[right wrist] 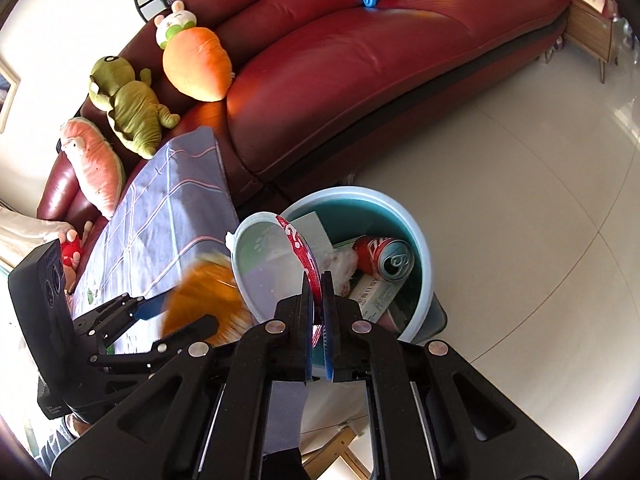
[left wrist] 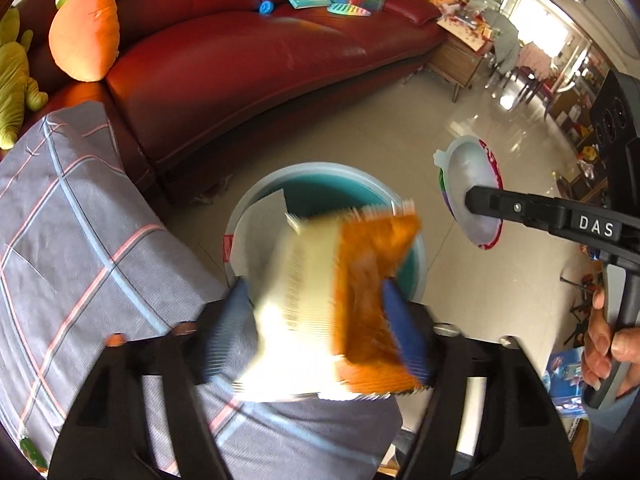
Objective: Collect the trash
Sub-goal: 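Carry the snack bag over the bucket and open the left tool while the right tool holds the lid, then open the right tool to drop the white lid into the bucket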
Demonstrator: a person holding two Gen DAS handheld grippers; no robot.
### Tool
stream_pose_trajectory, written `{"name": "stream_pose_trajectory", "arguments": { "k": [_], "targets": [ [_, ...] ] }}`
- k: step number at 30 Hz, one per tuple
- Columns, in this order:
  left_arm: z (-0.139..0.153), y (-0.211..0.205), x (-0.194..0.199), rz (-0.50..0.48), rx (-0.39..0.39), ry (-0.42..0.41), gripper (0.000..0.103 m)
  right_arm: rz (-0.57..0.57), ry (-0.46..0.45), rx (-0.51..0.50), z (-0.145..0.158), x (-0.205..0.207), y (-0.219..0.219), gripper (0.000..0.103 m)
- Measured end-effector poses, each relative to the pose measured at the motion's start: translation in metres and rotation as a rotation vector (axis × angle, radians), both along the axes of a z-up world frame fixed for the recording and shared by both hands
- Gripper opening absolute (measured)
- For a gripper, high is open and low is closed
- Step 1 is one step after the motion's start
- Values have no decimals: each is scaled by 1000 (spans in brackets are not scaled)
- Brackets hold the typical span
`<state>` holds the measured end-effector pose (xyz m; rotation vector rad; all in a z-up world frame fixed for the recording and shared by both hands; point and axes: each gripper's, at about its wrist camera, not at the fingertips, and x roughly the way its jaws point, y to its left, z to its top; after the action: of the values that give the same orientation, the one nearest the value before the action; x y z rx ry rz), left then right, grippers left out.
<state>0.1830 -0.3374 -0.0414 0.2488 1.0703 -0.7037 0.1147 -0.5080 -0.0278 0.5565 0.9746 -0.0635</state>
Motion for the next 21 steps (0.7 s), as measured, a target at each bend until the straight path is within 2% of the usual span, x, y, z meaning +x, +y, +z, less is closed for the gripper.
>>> {"name": "stream_pose_trajectory", "arguments": {
  "k": [1, 2, 12, 18, 21],
  "targets": [
    [0, -1, -1, 9, 6, -6, 88, -1, 3, 0, -1, 1, -1, 4],
    [0, -2, -1, 15, 6, -11, 89, -1, 7, 1, -3, 3, -2, 4],
    [-2, 36, 5, 136, -20, 29, 92, 30, 30, 13, -16, 19, 7, 4],
    [7, 53, 4, 187, -31, 8, 94, 53, 29, 8, -14, 21, 14, 4],
    [9, 57, 1, 206, -31, 6, 95, 59, 34, -2, -14, 23, 16, 9]
  ]
}}
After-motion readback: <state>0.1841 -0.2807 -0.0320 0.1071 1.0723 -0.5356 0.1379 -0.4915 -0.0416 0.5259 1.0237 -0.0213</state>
